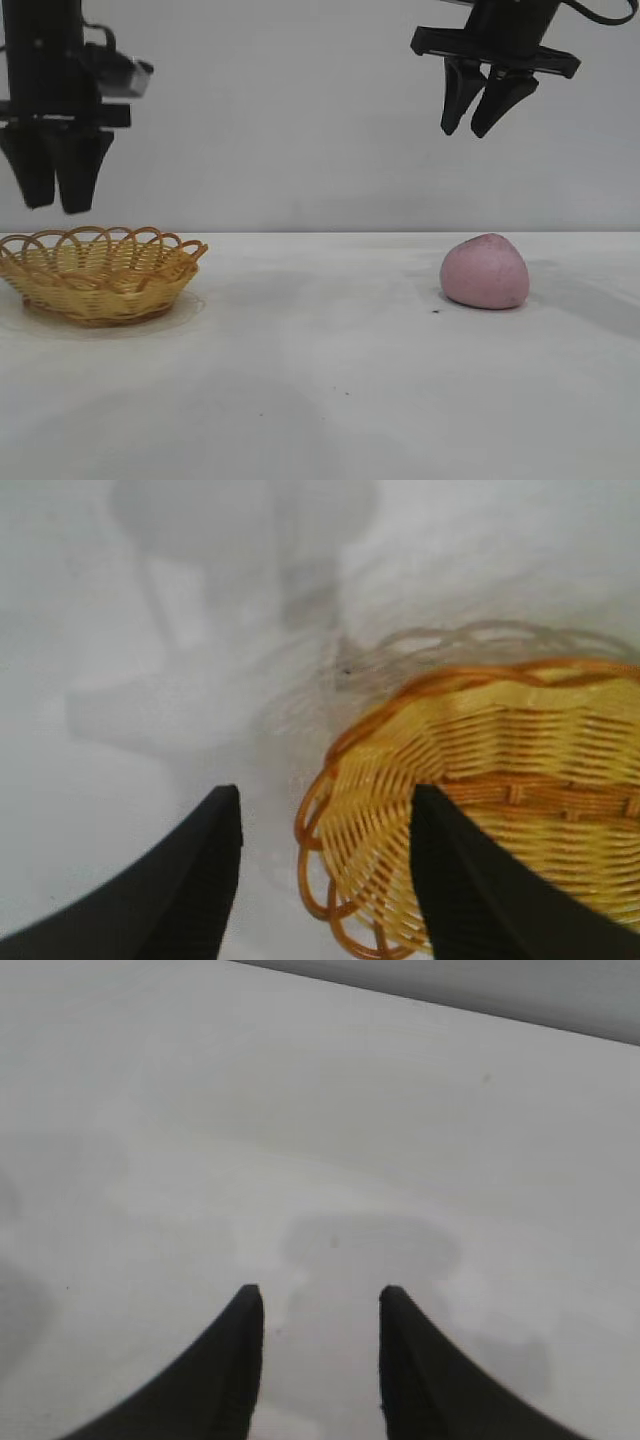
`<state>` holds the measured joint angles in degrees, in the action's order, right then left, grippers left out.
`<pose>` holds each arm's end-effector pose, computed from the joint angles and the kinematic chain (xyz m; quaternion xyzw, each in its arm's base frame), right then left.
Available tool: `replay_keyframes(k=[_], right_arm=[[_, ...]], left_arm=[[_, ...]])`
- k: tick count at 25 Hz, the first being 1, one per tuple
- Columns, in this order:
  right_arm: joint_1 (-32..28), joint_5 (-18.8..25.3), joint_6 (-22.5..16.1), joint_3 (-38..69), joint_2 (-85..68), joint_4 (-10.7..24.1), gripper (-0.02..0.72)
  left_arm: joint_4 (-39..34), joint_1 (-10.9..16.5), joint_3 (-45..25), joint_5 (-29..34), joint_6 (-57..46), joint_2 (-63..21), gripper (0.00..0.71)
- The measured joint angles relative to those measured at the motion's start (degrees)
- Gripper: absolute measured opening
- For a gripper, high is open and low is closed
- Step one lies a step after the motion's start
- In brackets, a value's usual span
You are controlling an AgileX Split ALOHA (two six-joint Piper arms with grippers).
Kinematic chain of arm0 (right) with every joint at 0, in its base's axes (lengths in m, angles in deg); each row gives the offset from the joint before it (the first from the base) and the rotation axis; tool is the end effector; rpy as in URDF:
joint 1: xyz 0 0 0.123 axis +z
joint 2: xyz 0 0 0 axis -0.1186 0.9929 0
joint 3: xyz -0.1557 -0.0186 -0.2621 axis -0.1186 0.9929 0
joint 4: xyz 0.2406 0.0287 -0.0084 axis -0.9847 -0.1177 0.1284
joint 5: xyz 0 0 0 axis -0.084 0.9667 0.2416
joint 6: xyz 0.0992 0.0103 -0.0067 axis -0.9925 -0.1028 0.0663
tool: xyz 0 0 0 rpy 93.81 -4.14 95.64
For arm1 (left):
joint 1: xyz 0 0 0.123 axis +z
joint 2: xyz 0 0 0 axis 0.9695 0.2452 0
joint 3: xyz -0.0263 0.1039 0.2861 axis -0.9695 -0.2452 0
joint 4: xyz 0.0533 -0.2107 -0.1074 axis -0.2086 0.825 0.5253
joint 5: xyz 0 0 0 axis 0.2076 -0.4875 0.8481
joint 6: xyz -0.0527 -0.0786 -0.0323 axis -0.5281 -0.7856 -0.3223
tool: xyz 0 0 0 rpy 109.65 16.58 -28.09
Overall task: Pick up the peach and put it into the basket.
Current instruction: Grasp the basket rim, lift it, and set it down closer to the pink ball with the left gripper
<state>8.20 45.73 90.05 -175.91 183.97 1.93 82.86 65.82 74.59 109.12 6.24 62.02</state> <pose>0.4478 0.1347 0.2484 -0.1516 0.9441 0.1025 0.2741 0.4434 -0.0742 0.1951 0.2245 0.9725 0.0224 0.0579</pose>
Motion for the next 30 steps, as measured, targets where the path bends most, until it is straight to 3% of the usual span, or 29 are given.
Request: replay_keyframes(k=[9, 13, 19, 20, 22, 26, 30], right_arm=[[0.00, 0.11, 0.23, 0.00, 0.00, 0.00, 0.276], [0.00, 0.55, 0.44, 0.00, 0.00, 0.10, 0.276], [0.00, 1.56, 1.04, 0.00, 0.00, 0.22, 0.276], [0.00, 1.56, 1.13, 0.00, 0.00, 0.22, 0.276], [0.00, 1.71, 1.13, 0.00, 0.00, 0.22, 0.276], [0.00, 1.76, 1.13, 0.00, 0.00, 0.22, 0.276], [0.00, 1.85, 1.16, 0.00, 0.00, 0.22, 0.276]], left_arm=[[-0.09, 0.00, 0.09, -0.13, 0.22, 4.12, 0.329], [3.06, 0.81, -0.03, -0.16, 0.22, 4.68, 0.082], [14.59, 3.24, -3.53, -1.50, -0.54, 2.79, 0.073], [17.44, 3.26, -5.17, -2.51, -0.23, 2.00, 0.000], [24.13, 3.13, -10.20, -5.80, 1.15, -0.53, 0.000], [32.91, 0.35, -20.24, -14.34, 3.23, -5.35, 0.000], [35.67, -4.50, -24.40, -17.86, 3.34, -6.57, 0.000]])
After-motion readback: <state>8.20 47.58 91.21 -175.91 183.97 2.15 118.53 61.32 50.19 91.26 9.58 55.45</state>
